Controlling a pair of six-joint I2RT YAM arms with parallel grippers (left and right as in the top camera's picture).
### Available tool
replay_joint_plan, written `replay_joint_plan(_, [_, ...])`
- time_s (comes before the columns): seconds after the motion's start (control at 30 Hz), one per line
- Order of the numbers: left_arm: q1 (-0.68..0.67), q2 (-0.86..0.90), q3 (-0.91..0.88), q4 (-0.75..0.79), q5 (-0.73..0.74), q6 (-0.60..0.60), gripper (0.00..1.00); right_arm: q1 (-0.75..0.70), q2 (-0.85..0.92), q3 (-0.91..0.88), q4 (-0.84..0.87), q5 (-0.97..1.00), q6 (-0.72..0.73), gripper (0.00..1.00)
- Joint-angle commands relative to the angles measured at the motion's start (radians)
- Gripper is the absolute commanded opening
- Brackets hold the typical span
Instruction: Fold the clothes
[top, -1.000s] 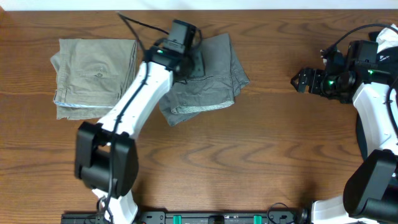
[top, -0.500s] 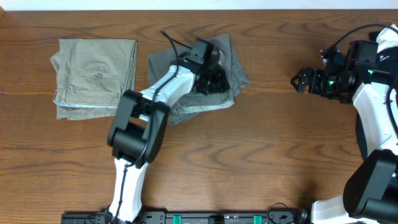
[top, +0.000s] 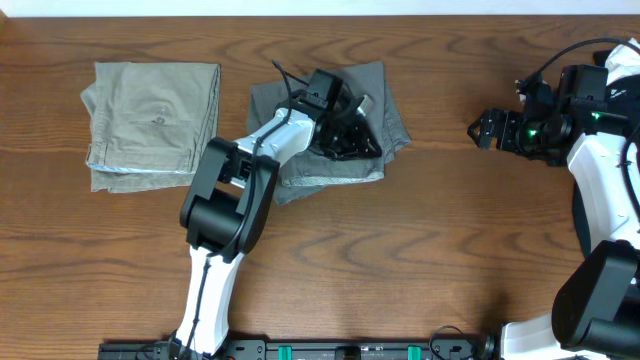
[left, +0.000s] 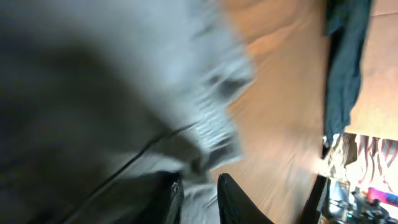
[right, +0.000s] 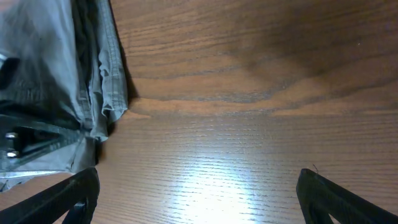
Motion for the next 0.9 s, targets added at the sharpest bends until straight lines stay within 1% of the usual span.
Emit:
replay_joint_plan(0.0, [-0.007,-0.128,0.004,0.076,0.021,0.016,0.19,-0.002,0.002,0.003,-0.001,0.0,0.01,0.99])
replay_joint_plan(0.03, [-0.007,-0.148,0.004,0.119,0.018,0.016,0.13,-0.002,0.002,0.003,-0.001,0.0,0.01,0.99])
replay_joint_plan(0.17, [-0.007,-0.167,0.004,0.272,-0.006,0.015,0.12,-0.002,0.002,0.003,-0.001,0.0,0.01,0.99])
replay_joint_plan(0.2, [-0.007,-0.163,0.004,0.291,-0.039,0.015,0.12,-0.002,0.002,0.003,-0.001,0.0,0.01,0.99])
replay_joint_plan(0.27, [-0.016,-0.153,0.004,0.298,-0.187,0.015,0.12,-0.002,0.002,0.003,-0.001,0.0,0.01,0.99])
replay_joint_plan(0.33, [-0.022,-0.14,0.004,0.301,-0.291,0.015,0.13,-0.002,0.002,0.003,-0.001,0.0,0.01,0.99])
replay_joint_plan(0.37, [-0.026,-0.128,0.004,0.314,-0.344,0.016,0.23,-0.002,0.002,0.003,-0.001,0.0,0.01,0.99])
replay_joint_plan(0.4, [-0.028,-0.114,0.004,0.331,-0.369,0.016,0.35,-0.002,0.002,0.003,-0.001,0.0,0.01,0.99])
replay_joint_plan(0.43, [-0.029,-0.099,0.004,0.356,-0.373,0.017,0.4,-0.002,0.002,0.003,-0.001,0.0,0.01,0.99])
replay_joint_plan(0.47, [-0.029,-0.082,0.004,0.382,-0.372,0.016,0.41,-0.002,0.002,0.003,-0.001,0.0,0.01,0.99])
replay_joint_plan(0.67, [-0.03,0.036,0.004,0.555,-0.353,0.011,0.42,-0.002,0.002,0.003,-0.001,0.0,0.01,0.99])
replay_joint_plan(0.87, [-0.029,0.125,0.004,0.575,-0.344,0.008,0.41,-0.002,0.002,0.003,-0.001,0.0,0.01,0.99])
